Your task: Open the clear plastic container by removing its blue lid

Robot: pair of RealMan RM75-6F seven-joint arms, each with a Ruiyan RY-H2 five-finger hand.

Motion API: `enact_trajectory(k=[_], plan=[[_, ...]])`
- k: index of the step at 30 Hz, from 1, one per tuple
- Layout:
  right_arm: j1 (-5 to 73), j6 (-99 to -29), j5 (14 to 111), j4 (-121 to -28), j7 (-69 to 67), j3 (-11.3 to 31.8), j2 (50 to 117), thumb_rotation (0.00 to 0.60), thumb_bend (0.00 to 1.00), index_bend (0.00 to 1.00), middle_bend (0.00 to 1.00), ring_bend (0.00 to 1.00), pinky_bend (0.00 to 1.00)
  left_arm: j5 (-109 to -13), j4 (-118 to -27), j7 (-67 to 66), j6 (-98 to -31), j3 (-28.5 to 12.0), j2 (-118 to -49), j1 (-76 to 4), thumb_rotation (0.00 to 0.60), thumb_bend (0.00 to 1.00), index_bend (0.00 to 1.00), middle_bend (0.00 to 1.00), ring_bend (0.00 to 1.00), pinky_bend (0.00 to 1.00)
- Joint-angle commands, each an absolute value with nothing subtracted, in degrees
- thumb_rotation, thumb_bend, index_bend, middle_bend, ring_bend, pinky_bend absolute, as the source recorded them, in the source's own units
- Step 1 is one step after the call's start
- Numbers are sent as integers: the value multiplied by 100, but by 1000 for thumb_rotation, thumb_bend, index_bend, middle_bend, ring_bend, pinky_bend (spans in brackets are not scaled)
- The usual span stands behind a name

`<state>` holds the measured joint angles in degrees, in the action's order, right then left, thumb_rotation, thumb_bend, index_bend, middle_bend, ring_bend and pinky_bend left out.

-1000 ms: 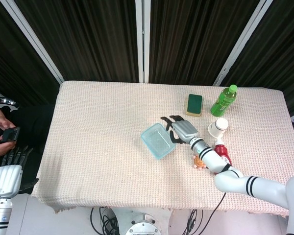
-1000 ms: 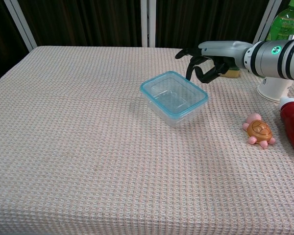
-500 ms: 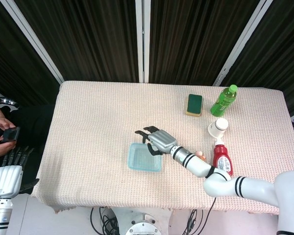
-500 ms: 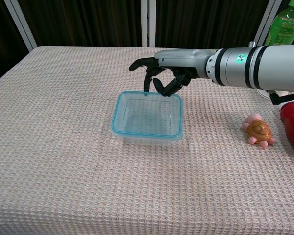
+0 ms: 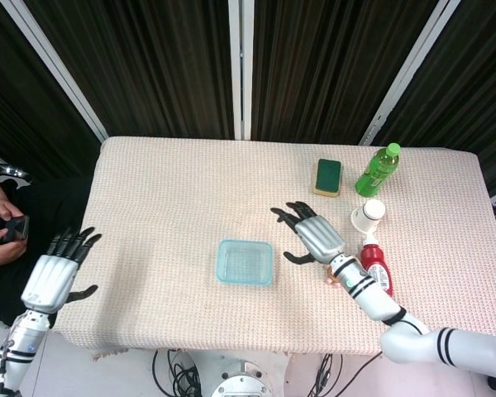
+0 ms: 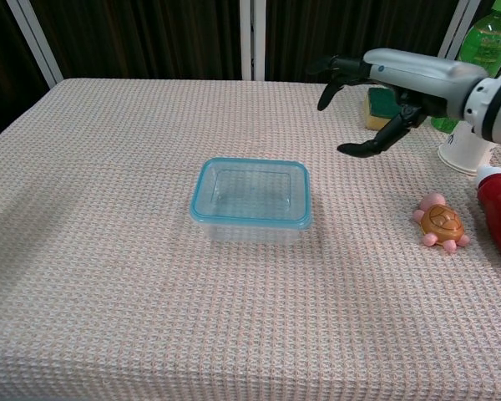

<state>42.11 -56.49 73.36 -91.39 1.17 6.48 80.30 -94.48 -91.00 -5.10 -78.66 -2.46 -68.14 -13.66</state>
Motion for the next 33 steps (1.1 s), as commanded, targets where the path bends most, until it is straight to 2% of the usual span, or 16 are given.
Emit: enact_trajectory(k=[1, 4, 8, 11, 14, 17, 21, 26, 33], plan=[[3748, -6315, 7792, -9452, 351, 401, 7716, 600, 76, 0, 217, 0, 0, -9767, -9529, -282, -7317, -352, -6639, -1925, 600, 57, 109, 65, 0, 0], [3467, -6756, 8123, -9626, 413, 266, 7553, 600, 65, 0, 219, 3, 14, -9829, -9982, 350, -6587, -466, -6576, -2565, 600, 10, 64, 54, 0, 0], [3199, -7203, 8543, -9720, 480, 127, 7455, 600, 65, 10, 247, 42, 117, -9600, -10246, 824, -5615, -703, -6668, -3350, 600, 0, 9, 43, 0, 0], [3020, -7485, 8812, -9762, 562, 44, 7422, 600, 65, 47, 271, 71, 183, -9132, -10232, 344, -4987, -938, -6971, -3811, 600, 0, 0, 37, 0, 0], [2876, -7636, 8967, -9786, 609, -29, 7395, 600, 64, 79, 285, 81, 206, -8512, -10175, -341, -4525, -1101, -7370, -4158, 600, 0, 0, 32, 0, 0], [2767, -7710, 9035, -9767, 580, -63, 7395, 600, 65, 98, 293, 90, 226, -7898, -9997, -1131, -4286, -1183, -7813, -4454, 600, 0, 0, 19, 0, 1], [2692, -7706, 9118, -9654, 428, -96, 7432, 600, 65, 103, 296, 94, 237, -6849, -9959, -2238, -4229, -1181, -8262, -4753, 600, 0, 0, 0, 0, 0], [2595, -7748, 9219, -9543, 309, -110, 7445, 600, 66, 104, 297, 94, 240, -5717, -10224, -2912, -4542, -1139, -8545, -4970, 600, 0, 0, 0, 0, 0], [2453, -7817, 9321, -9447, 137, -138, 7425, 600, 66, 104, 297, 94, 241, -4836, -10583, -3336, -4952, -1020, -8741, -5240, 600, 0, 0, 0, 0, 0]])
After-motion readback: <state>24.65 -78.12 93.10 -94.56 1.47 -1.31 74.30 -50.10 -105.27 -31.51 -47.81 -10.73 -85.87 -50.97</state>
